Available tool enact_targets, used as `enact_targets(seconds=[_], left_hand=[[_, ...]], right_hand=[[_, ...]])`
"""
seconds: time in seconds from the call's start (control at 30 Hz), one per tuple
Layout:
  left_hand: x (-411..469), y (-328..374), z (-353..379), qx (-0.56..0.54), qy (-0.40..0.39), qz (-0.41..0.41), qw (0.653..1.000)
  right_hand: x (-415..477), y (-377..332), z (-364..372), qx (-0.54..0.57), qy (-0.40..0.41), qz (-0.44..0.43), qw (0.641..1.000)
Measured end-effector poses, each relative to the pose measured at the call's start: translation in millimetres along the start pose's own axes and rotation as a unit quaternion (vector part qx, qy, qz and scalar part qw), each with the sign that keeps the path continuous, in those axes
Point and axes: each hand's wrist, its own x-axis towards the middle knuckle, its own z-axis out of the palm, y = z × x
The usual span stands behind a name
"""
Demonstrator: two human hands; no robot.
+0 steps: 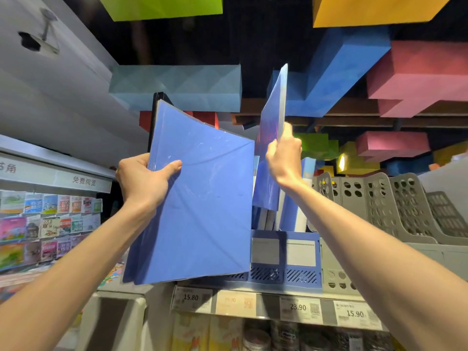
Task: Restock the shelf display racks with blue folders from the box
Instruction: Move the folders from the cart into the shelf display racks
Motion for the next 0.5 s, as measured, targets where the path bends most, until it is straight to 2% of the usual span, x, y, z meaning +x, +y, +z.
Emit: enact_targets(seconds=[0.1,0.3,0.5], left_hand=[[1,-2,0,-0.003,0.001,-0.002,1.0],[-1,-4,5,-0.012,-0.003,-0.016,1.0],[3,-3,2,-0.001,-0.003,-0.006,1.0]], right_hand=[[13,-16,-1,-0.032,0.018,-0.034,0.999],[13,-30,7,-0.061,-0.005,-0.039,0.997],[27,-38,-18,-0.087,-0.031,-0.002,0.996]])
